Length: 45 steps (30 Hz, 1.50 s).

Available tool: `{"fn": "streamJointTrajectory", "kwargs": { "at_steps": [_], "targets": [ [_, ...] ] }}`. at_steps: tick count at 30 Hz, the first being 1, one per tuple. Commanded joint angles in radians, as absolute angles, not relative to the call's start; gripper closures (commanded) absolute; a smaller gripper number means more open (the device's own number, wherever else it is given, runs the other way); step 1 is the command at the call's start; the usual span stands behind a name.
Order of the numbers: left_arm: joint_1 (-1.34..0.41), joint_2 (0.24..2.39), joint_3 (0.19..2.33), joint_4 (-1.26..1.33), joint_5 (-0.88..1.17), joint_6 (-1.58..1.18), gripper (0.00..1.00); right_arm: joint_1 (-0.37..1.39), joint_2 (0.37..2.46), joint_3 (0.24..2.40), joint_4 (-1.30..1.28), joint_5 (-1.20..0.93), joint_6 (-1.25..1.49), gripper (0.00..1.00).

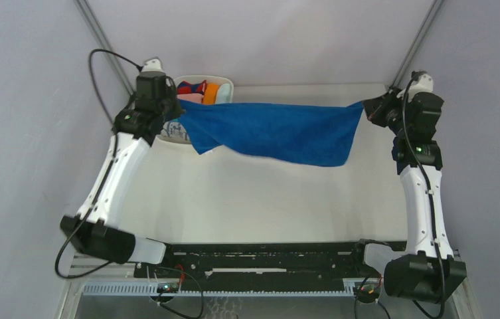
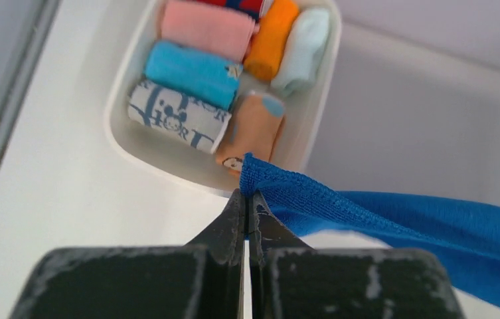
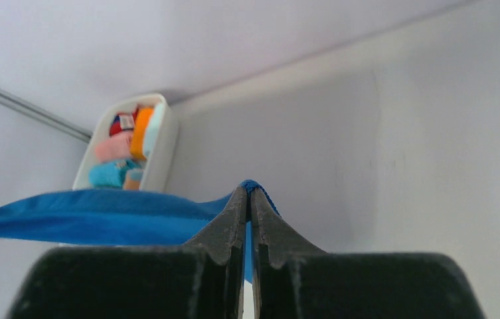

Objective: Roll the towels
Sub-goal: Flatten out the towel at the center of the board.

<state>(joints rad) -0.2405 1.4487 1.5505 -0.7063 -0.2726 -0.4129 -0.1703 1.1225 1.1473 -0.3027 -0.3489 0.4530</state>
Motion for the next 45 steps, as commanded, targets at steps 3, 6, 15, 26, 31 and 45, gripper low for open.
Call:
{"fn": "streamJointTrajectory", "kwargs": {
  "at_steps": [3, 6, 15, 26, 31, 45],
  "targets": [
    [-0.234, 1.211, 1.486, -0.732, -0.296, -0.378, 1.00, -0.207, 1.006, 1.195, -0.295, -0.387, 0.476, 1.00],
    [-0.234, 1.089, 1.314, -0.694, -0.261, -0.425, 1.00, -0.207, 0.922, 1.106, -0.299, -0.400, 0.489, 1.00],
    [-0.238, 0.840, 0.691, -0.548, -0.026, -0.659, 0.99, -0.208, 0.730, 0.679, -0.385, -0.325, 0.557, 1.00],
    [-0.360, 0.718, 0.531, -0.589, -0.060, -0.819, 1.00, -0.215, 0.646, 0.516, -0.443, -0.211, 0.670, 1.00],
    [-0.359, 0.734, 0.815, -0.701, -0.283, -0.724, 1.00, -0.219, 0.675, 0.685, -0.423, -0.234, 0.648, 1.00],
    [-0.342, 0.638, 1.260, -0.869, -0.536, -0.541, 0.99, -0.217, 0.651, 1.089, -0.568, -0.223, 0.546, 1.00]
  ]
}}
